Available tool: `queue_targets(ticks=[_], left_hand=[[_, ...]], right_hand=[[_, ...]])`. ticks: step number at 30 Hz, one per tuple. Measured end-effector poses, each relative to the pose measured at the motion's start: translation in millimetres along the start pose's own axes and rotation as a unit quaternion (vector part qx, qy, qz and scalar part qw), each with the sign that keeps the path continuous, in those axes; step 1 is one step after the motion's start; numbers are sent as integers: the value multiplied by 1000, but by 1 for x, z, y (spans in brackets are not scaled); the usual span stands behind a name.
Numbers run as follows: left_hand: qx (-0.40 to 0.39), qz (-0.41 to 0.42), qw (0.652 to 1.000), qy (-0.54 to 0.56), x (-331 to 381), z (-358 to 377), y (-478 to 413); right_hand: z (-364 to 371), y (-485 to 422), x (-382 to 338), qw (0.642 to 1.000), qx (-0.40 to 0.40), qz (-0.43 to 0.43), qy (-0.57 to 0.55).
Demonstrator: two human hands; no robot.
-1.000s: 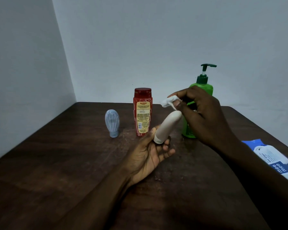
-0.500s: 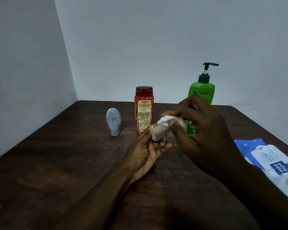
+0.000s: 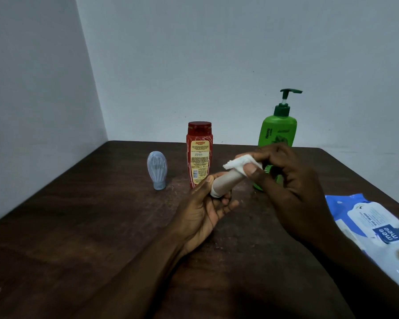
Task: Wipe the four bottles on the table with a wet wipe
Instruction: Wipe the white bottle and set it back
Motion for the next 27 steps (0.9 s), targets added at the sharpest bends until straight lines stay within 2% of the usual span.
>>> queue_targets(ticks=[4, 7, 10, 13, 18, 21, 27], left_hand=[[-2, -3, 1000, 11, 0, 3, 1], [2, -4, 1000, 14, -1, 4, 2], [7, 2, 1000, 13, -2, 6, 2], [5, 18, 1000, 5, -1, 8, 2], [2, 37, 999, -8, 1, 13, 4], [23, 43, 999, -1, 3, 11, 3], [64, 63, 996, -10, 7, 9, 4]], right_hand=[[6, 3, 11, 984, -10, 83, -160], [19, 6, 23, 937, -5, 187, -294], [31, 11, 38, 914, 8, 245, -323], [36, 11, 41, 884, 53, 281, -371], [33, 7, 41, 864, 149, 280, -391], [39, 12, 39, 859, 162, 284, -394], [43, 24, 38, 910, 161, 266, -273]])
Point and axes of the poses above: each hand's wrist, its own y-axis away from the middle knuckle, its own z-axis out of the palm, x = y × z, the point moved 3 cm from there along -y, towards the middle knuckle, and after that the axes turned 1 degree about x, right-handed, at the moved point
